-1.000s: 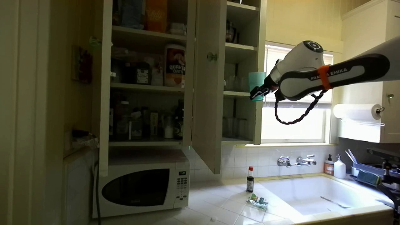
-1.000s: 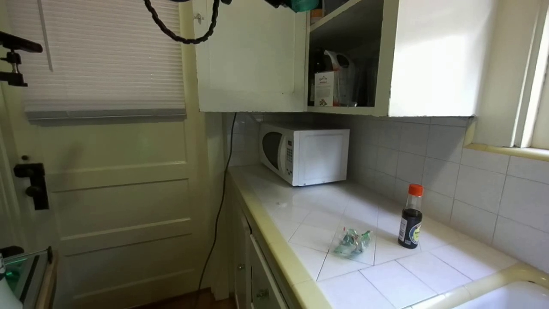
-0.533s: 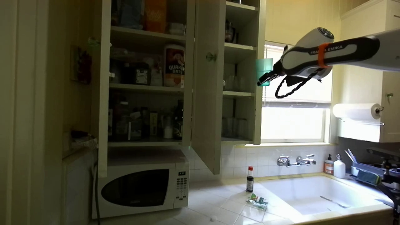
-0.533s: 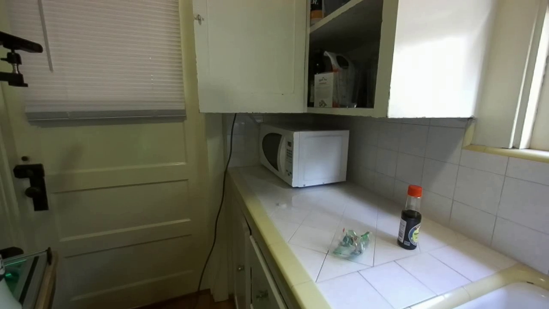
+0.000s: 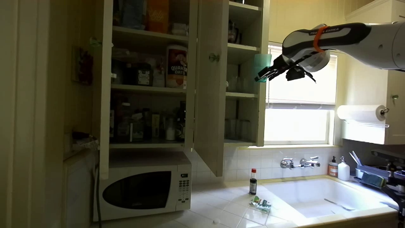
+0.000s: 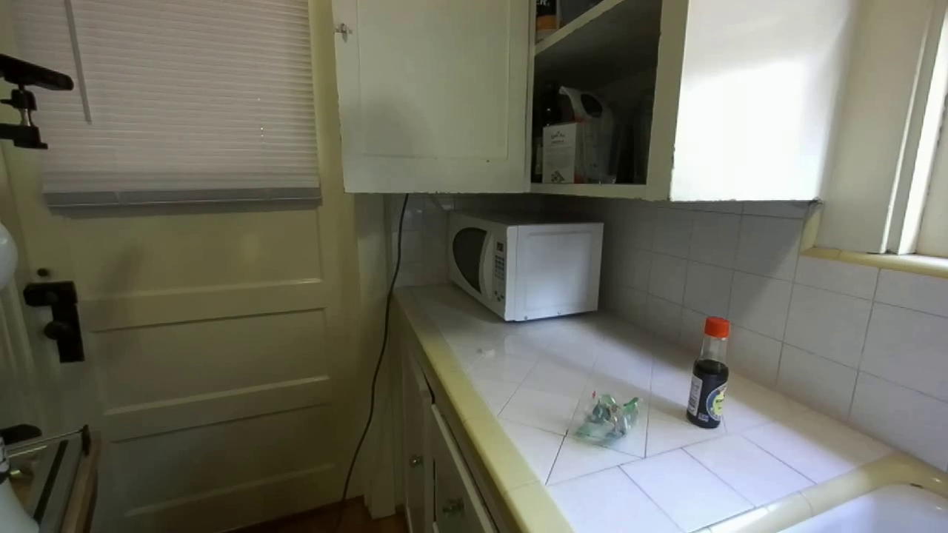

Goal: Put the cup inside the cupboard

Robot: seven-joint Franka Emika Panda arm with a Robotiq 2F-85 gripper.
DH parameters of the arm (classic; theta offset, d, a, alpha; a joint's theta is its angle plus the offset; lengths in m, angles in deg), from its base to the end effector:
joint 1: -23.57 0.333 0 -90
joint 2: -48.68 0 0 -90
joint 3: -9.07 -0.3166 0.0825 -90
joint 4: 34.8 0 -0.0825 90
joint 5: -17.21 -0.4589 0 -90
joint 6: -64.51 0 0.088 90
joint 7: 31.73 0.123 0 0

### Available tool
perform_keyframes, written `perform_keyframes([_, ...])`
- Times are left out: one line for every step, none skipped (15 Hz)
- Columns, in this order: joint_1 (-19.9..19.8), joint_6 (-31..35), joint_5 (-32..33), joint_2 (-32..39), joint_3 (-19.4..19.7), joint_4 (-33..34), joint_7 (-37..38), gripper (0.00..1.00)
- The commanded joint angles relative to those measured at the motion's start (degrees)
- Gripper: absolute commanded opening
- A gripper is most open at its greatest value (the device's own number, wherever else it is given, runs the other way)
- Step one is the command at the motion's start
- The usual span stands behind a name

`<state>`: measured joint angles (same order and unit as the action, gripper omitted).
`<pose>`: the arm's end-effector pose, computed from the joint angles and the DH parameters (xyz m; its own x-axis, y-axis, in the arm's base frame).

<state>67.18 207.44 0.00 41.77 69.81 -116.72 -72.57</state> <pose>0.6023 -0.2394 0.8497 0.3845 0.2538 0.8876 0.0524 -0.9659 0.2535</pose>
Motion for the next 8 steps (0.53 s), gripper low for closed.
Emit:
perform_keyframes([-1.6,2.7,1.1,4.1,0.8,0.9,5.6,0.54])
perform_keyframes([-2.0,2.9,-0.1,6.4,1.6,1.5,8.1,0.54])
perform_keyframes([-2.4,2.6,-0.3,7.6,1.9,2.1,10.3,0.54])
perform_keyframes([-2.7,2.0,-1.3,9.6,2.6,2.8,11.9,0.54])
perform_keyframes([-3.0,1.2,-1.9,11.0,2.9,3.4,13.3,0.54])
perform_keyframes([-3.4,0.4,-2.4,12.9,3.2,4.4,14.5,0.54])
perform_keyframes([-3.9,-0.1,-2.6,14.2,3.2,5.3,15.8,0.54])
perform_keyframes([-4.6,0.1,-3.4,15.9,3.1,6.2,16.9,0.54])
